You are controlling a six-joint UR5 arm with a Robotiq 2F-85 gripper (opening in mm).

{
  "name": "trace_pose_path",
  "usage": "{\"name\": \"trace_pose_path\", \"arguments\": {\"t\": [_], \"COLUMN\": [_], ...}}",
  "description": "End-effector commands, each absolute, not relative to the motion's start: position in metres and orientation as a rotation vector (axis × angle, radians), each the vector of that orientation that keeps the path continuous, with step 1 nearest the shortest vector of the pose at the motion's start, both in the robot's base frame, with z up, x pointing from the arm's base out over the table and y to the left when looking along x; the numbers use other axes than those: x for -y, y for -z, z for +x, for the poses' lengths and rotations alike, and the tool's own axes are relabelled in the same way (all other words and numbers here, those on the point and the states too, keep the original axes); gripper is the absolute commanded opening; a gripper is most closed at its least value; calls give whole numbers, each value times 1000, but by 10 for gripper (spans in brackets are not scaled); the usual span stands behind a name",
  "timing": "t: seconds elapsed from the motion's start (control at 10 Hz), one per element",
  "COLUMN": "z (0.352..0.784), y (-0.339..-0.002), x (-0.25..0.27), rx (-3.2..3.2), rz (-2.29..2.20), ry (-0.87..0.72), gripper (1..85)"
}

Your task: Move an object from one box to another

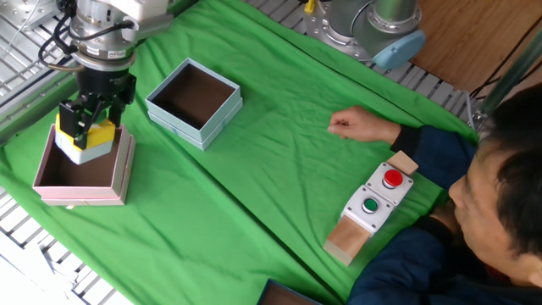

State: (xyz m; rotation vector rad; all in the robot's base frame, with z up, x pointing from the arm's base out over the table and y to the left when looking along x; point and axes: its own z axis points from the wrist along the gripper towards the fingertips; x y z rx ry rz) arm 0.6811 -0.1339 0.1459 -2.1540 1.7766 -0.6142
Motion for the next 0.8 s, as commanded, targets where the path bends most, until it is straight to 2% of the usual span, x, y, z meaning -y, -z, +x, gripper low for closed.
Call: {"name": "trace_pose_path", "arguments": {"t": [0.0, 0.7], "z": [690, 689], "y": [-140, -121], "x": [138, 137], "rx": [-1712, -1676], "rz": [-2153, -2150], "ry": [642, 620], "gripper": [10, 10]}}
